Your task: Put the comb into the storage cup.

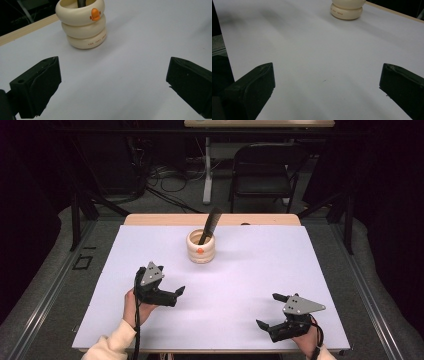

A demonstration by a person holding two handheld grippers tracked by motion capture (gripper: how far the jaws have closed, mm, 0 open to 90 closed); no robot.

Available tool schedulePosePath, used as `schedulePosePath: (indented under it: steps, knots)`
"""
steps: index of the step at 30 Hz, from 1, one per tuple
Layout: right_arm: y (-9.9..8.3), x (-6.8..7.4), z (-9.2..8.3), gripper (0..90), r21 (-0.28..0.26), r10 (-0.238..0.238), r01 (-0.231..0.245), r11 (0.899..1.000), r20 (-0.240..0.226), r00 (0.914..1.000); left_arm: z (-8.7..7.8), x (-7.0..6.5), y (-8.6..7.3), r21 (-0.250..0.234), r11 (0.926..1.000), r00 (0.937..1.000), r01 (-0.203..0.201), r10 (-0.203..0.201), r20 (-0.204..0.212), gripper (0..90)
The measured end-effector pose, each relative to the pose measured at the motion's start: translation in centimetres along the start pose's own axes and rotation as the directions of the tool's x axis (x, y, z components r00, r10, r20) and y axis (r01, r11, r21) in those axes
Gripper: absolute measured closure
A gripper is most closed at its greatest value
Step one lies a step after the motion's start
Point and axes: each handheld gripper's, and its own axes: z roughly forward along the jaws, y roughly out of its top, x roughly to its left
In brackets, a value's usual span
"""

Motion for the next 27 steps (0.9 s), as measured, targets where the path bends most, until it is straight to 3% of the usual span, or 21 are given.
schedulePosePath:
  steps: [27]
  knots:
    - [0.0,0.0,0.0,0.0,0.003,0.001,-0.001,1.000,-0.003,1.0000,-2.5,-1.2,-3.2,-0.038,0.9992,0.9999,0.013,-0.012,0.008,0.0]
